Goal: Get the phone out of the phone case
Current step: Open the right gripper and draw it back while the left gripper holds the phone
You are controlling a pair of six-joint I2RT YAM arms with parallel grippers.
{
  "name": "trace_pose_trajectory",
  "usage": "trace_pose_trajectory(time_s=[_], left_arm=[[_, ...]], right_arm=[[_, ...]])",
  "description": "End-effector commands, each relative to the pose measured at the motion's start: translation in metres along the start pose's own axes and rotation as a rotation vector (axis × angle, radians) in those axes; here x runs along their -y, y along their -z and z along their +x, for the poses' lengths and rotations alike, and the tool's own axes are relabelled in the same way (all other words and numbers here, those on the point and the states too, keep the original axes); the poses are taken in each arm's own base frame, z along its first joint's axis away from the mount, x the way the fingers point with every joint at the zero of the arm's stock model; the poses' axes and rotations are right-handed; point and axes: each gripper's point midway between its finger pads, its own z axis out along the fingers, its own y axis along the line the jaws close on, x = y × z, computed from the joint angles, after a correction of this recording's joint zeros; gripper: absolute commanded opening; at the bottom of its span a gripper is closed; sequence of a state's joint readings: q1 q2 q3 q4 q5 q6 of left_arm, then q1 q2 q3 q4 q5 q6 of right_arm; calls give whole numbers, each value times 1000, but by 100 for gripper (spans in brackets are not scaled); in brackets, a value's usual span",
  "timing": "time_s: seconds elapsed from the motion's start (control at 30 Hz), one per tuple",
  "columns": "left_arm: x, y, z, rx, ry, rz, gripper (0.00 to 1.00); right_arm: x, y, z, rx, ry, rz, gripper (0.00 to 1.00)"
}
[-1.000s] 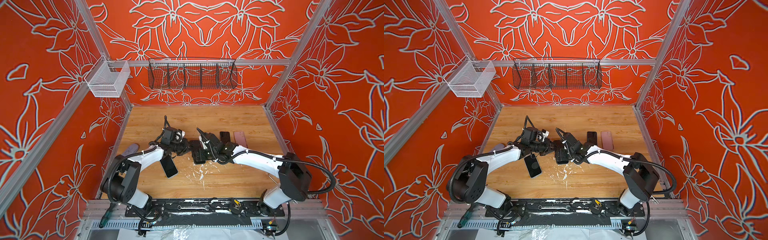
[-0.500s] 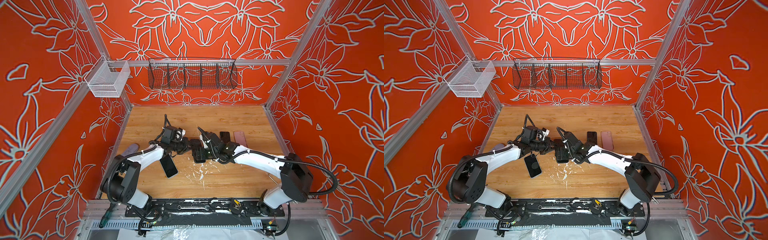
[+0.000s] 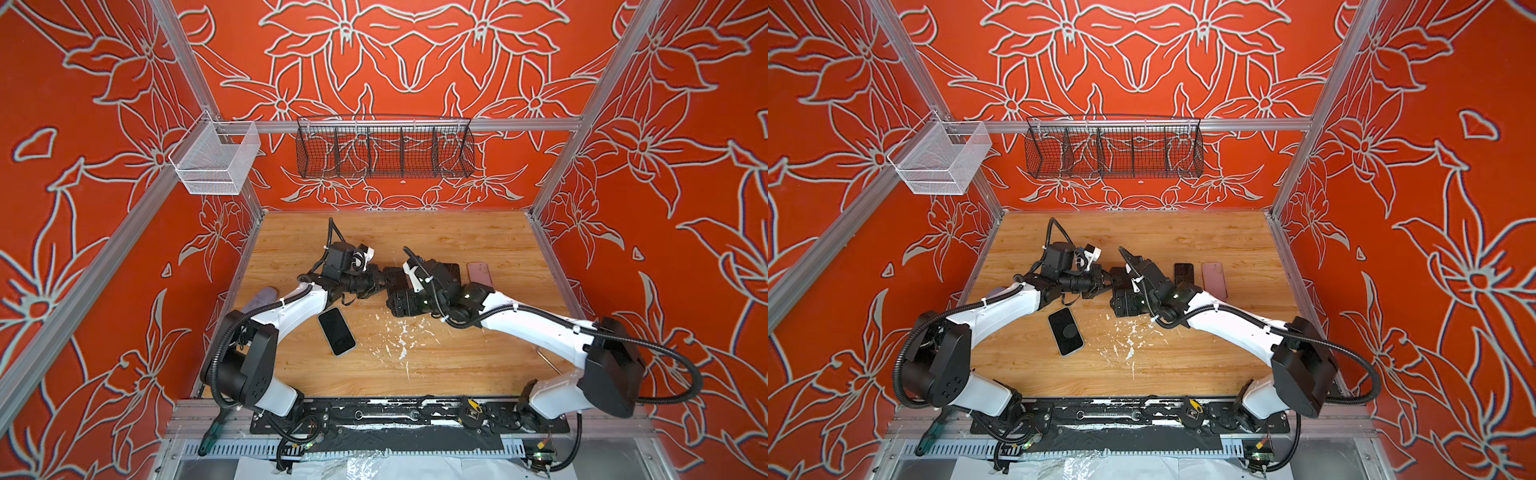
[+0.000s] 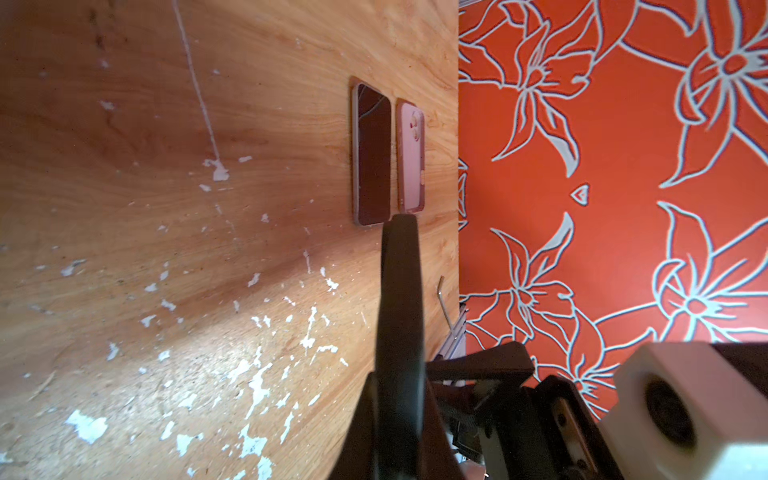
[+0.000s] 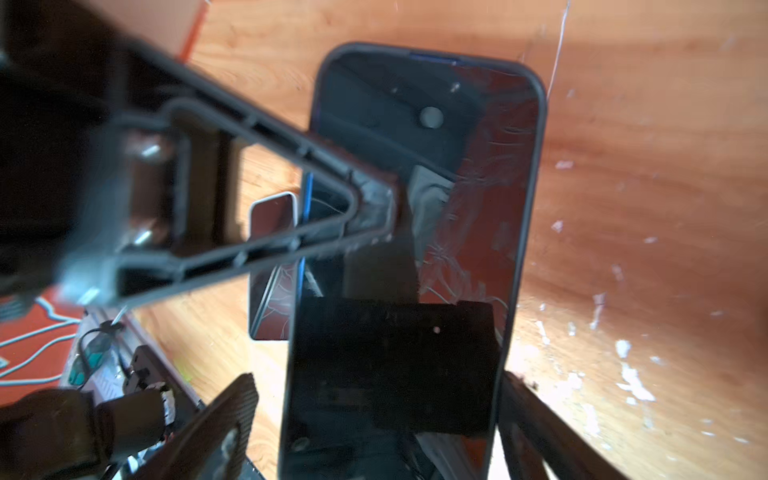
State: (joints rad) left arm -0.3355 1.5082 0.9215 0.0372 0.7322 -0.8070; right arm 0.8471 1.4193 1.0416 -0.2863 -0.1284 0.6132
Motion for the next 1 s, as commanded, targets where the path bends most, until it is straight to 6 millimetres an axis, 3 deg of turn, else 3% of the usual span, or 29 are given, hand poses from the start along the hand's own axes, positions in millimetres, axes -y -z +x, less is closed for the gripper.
trace_pose_trajectory(time_s=[0.0, 0.3, 0.5, 0.73, 0.97], left_arm=[[22, 10, -22, 58, -66, 45, 0], [17, 7, -40, 123, 12, 26, 0], [16, 16, -60, 280, 70, 12, 0], [34, 22, -74, 360, 74, 95, 0], [42, 36, -79, 458, 81, 160, 0]], right_arm=[[-4, 27, -9, 60, 7, -46, 95], [17, 81, -8, 180, -72, -90, 96], [32, 102, -3, 233, -88, -81, 96], [33, 104, 0, 228, -109, -113, 95], [21, 88, 0, 198, -152, -198, 91]])
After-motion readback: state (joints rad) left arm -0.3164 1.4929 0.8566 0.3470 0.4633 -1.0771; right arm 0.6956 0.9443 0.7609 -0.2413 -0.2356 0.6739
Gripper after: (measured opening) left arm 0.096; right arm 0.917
